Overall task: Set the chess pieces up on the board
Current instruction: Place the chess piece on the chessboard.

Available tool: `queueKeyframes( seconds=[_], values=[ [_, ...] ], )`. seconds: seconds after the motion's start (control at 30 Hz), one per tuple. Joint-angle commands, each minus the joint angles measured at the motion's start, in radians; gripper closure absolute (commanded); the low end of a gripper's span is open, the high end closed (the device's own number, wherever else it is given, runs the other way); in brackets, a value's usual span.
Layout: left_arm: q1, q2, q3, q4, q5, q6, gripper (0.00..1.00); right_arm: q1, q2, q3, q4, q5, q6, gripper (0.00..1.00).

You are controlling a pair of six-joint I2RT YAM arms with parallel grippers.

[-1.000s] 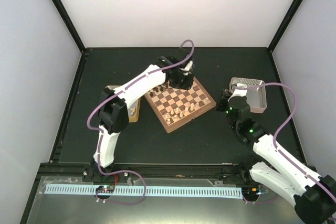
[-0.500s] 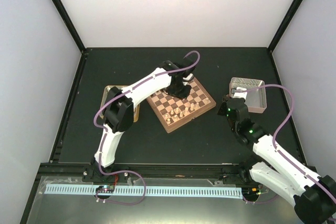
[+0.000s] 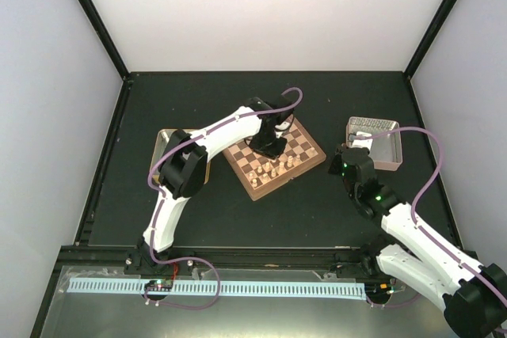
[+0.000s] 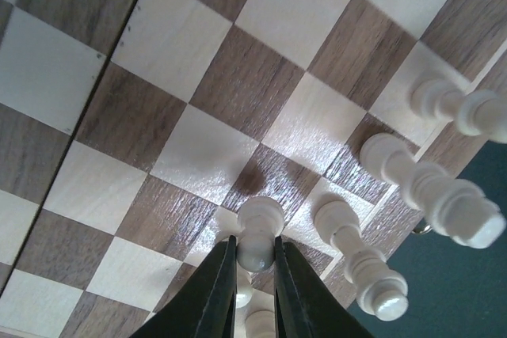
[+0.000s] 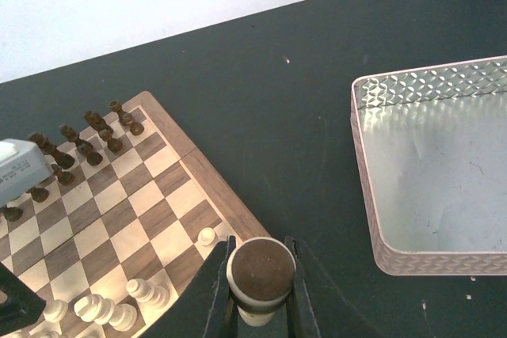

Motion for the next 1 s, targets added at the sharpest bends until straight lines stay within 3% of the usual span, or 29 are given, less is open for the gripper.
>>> queueKeyframes(
  seconds=[0.0,0.6,0.97],
  values=[
    [-0.003,0.017,-0.017,-0.008,0.028,0.024,0.85,-0.003,0.006,0.013,0.005,0.009,0.008,0.99],
    [-0.003,0.026,-0.019,0.023,0.052,0.052,0.84,-0.003,0.032,0.034,0.000,0.005,0.005,0.99],
    [-0.004,0.023,-0.023,0.045,-0.012,0.056,0.83,-0.002,0.054,0.047,-0.002,-0.006,0.011,0.99]
  ],
)
